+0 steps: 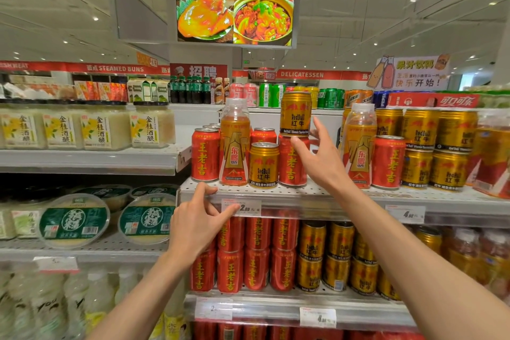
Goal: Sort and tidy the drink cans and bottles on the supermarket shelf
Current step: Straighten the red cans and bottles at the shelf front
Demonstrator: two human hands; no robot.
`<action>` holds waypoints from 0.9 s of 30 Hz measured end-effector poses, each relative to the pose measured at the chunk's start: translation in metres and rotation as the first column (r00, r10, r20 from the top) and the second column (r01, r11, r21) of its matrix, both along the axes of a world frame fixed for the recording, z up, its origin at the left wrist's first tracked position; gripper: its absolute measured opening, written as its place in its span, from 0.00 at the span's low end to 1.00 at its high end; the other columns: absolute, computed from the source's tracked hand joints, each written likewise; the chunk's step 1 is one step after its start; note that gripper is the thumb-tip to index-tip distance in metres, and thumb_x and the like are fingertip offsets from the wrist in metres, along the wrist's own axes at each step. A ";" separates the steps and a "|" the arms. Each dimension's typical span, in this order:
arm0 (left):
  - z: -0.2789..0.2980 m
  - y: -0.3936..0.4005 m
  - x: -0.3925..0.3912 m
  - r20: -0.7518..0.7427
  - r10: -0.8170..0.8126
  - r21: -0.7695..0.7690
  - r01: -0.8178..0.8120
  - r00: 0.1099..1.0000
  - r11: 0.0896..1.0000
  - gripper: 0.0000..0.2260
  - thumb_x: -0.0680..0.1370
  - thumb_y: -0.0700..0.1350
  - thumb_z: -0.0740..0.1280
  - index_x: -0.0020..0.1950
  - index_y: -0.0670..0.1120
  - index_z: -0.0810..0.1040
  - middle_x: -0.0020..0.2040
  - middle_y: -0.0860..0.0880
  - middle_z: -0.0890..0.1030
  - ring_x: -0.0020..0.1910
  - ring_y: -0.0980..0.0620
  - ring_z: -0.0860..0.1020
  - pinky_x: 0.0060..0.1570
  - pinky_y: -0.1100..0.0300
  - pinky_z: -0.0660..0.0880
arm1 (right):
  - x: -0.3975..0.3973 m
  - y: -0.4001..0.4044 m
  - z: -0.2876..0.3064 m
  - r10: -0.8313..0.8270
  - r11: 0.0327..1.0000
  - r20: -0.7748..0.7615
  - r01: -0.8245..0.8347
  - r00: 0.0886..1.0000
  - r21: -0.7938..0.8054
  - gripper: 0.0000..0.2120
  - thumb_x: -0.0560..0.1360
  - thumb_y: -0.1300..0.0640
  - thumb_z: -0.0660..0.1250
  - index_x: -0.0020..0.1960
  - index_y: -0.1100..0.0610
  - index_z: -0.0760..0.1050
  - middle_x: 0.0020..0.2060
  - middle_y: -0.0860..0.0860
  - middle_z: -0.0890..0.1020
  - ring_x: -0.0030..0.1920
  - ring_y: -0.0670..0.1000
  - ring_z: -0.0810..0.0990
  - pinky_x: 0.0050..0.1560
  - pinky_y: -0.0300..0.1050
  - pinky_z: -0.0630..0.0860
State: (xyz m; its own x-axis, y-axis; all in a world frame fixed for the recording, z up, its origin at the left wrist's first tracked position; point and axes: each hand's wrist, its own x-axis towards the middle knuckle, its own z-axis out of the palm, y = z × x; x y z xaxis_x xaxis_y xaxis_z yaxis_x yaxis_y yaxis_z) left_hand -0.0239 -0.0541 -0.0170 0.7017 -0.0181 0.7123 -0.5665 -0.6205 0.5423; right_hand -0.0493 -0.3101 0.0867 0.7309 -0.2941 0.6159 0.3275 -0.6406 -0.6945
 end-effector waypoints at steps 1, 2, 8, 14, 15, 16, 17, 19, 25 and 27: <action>0.000 0.000 0.000 0.001 -0.001 0.000 0.001 1.000 1.000 0.23 0.70 0.65 0.75 0.56 0.53 0.73 0.28 0.56 0.80 0.32 0.62 0.80 0.39 0.56 0.79 | -0.002 -0.002 -0.005 0.002 1.000 -0.023 -0.002 1.000 -0.002 0.37 0.79 0.40 0.65 0.82 0.47 0.51 0.75 0.50 0.69 0.71 0.50 0.70 0.70 0.60 0.72; 0.000 0.000 0.000 0.000 -0.003 -0.001 0.003 1.000 1.000 0.23 0.70 0.65 0.74 0.56 0.53 0.74 0.28 0.56 0.80 0.32 0.62 0.80 0.39 0.55 0.79 | -0.003 -0.004 -0.010 -0.004 1.000 -0.047 0.003 0.999 -0.015 0.39 0.79 0.39 0.66 0.82 0.48 0.51 0.75 0.50 0.69 0.70 0.50 0.71 0.69 0.60 0.73; -0.001 0.000 0.001 -0.007 -0.002 -0.002 0.002 1.000 1.000 0.23 0.70 0.66 0.75 0.55 0.54 0.73 0.28 0.56 0.81 0.32 0.62 0.80 0.36 0.59 0.75 | -0.005 -0.009 -0.032 -0.075 0.990 -0.159 0.055 0.984 -0.127 0.42 0.74 0.37 0.70 0.80 0.49 0.55 0.66 0.51 0.78 0.57 0.49 0.79 0.62 0.56 0.78; 0.000 -0.001 -0.001 -0.012 -0.006 0.000 0.006 1.000 1.000 0.22 0.70 0.64 0.76 0.54 0.55 0.71 0.29 0.56 0.81 0.32 0.62 0.80 0.38 0.59 0.77 | -0.009 -0.008 -0.032 -0.042 0.989 -0.148 0.020 0.988 -0.146 0.32 0.77 0.42 0.69 0.76 0.49 0.62 0.60 0.49 0.79 0.53 0.50 0.80 0.55 0.49 0.78; 0.000 -0.001 -0.001 -0.012 -0.006 -0.002 0.006 1.000 1.000 0.22 0.70 0.64 0.76 0.54 0.56 0.71 0.29 0.56 0.81 0.32 0.62 0.80 0.38 0.59 0.76 | -0.010 -0.008 -0.031 -0.035 0.989 -0.149 0.013 0.988 -0.149 0.31 0.78 0.42 0.69 0.76 0.49 0.62 0.58 0.48 0.79 0.53 0.50 0.80 0.55 0.49 0.78; 0.000 -0.001 -0.001 -0.012 -0.004 -0.003 0.004 1.000 1.000 0.22 0.70 0.64 0.76 0.54 0.56 0.71 0.29 0.56 0.81 0.32 0.62 0.80 0.38 0.59 0.76 | -0.011 -0.007 -0.031 -0.030 0.988 -0.149 0.007 0.988 -0.154 0.30 0.78 0.42 0.68 0.75 0.48 0.63 0.57 0.47 0.78 0.53 0.49 0.80 0.55 0.49 0.77; -0.001 -0.001 -0.001 -0.013 -0.001 -0.005 0.001 1.000 1.000 0.22 0.70 0.65 0.76 0.54 0.56 0.71 0.29 0.56 0.81 0.32 0.61 0.81 0.39 0.58 0.76 | -0.012 -0.007 -0.031 -0.026 0.987 -0.147 0.002 0.989 -0.158 0.29 0.78 0.43 0.68 0.75 0.48 0.63 0.57 0.46 0.78 0.53 0.49 0.80 0.56 0.48 0.77; -0.001 -0.001 0.000 -0.013 0.012 -0.009 -0.012 1.000 1.000 0.22 0.70 0.65 0.76 0.54 0.56 0.71 0.28 0.57 0.81 0.33 0.59 0.82 0.40 0.55 0.78 | -0.013 -0.007 -0.030 -0.017 0.986 -0.145 -0.008 0.989 -0.167 0.28 0.79 0.44 0.68 0.75 0.47 0.64 0.57 0.46 0.79 0.53 0.49 0.80 0.57 0.49 0.77; -0.002 -0.001 0.001 -0.024 0.019 -0.007 -0.019 1.000 1.000 0.23 0.70 0.66 0.75 0.54 0.55 0.72 0.28 0.56 0.81 0.32 0.59 0.81 0.41 0.53 0.80 | -0.015 -0.008 -0.032 -0.019 0.984 -0.153 -0.008 0.988 -0.179 0.29 0.79 0.43 0.66 0.77 0.46 0.62 0.62 0.48 0.81 0.55 0.48 0.80 0.61 0.53 0.77; -0.001 -0.002 0.000 -0.027 0.013 -0.004 -0.013 1.000 1.000 0.23 0.70 0.66 0.75 0.54 0.56 0.71 0.28 0.57 0.81 0.32 0.59 0.81 0.40 0.54 0.79 | -0.015 -0.006 -0.035 -0.060 0.982 -0.138 0.034 0.989 -0.187 0.29 0.79 0.42 0.66 0.77 0.46 0.61 0.64 0.48 0.80 0.55 0.48 0.81 0.62 0.53 0.76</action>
